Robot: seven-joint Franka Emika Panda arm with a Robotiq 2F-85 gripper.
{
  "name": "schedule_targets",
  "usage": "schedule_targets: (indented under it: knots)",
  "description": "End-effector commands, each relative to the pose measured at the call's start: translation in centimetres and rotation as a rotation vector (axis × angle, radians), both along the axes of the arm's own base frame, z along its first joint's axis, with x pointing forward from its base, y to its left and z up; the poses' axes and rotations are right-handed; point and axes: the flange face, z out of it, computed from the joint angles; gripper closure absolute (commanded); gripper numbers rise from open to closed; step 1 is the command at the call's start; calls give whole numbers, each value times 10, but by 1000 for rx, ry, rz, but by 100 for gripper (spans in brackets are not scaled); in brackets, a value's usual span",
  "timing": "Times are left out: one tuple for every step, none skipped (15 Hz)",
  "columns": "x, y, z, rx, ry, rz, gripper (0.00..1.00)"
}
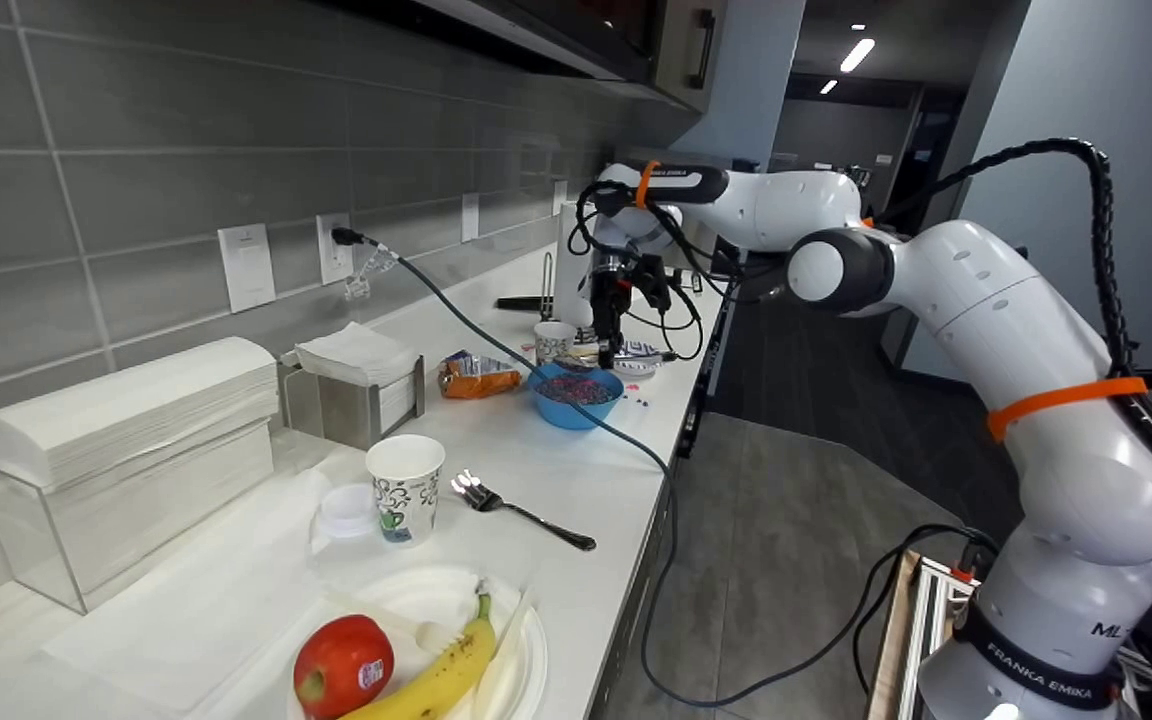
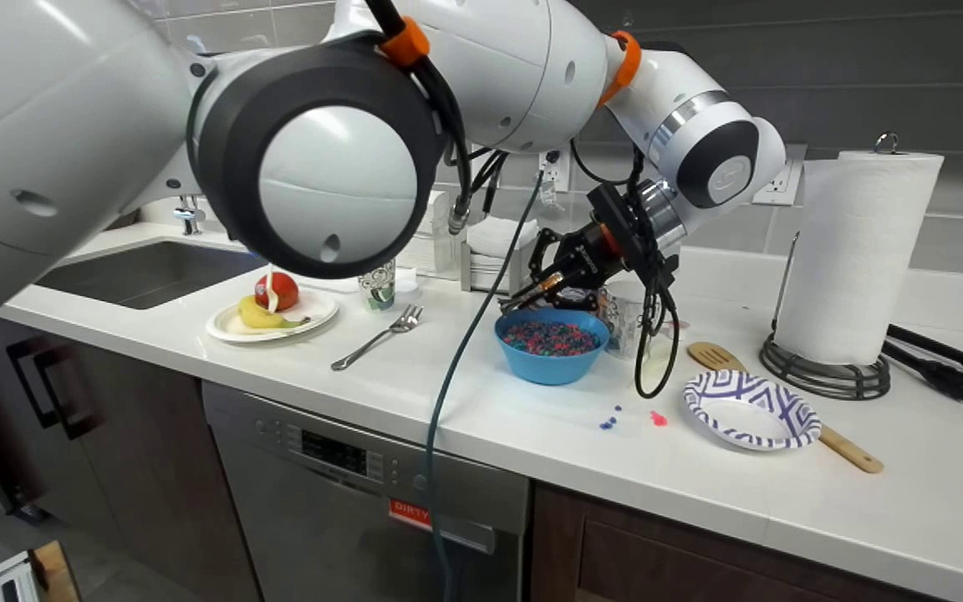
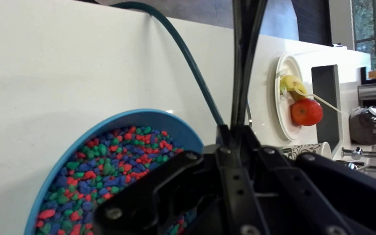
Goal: Remove the spoon from the blue bowl
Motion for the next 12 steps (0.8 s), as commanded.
schedule_targets:
  knots:
    - [4, -3, -5, 83, -22, 16, 97]
    - [3, -3, -4, 116, -25, 8, 97]
    - [6, -3, -5, 112, -22, -10, 97]
    - [9, -1, -10, 53, 12, -53, 97]
    - [5, 0, -9, 69, 24, -24, 97]
    - [-2, 3, -6, 141, 42, 25, 97]
    - [12, -1, -8, 22, 24, -87, 97]
    - [3, 6, -8, 69, 66, -21, 97]
    - [16, 0, -9, -11, 36, -119, 97]
    - [11, 3, -10, 10, 65, -91, 97]
    - [13, 3, -11, 9, 78, -119, 97]
    - [16, 1, -10, -38, 74, -152, 97]
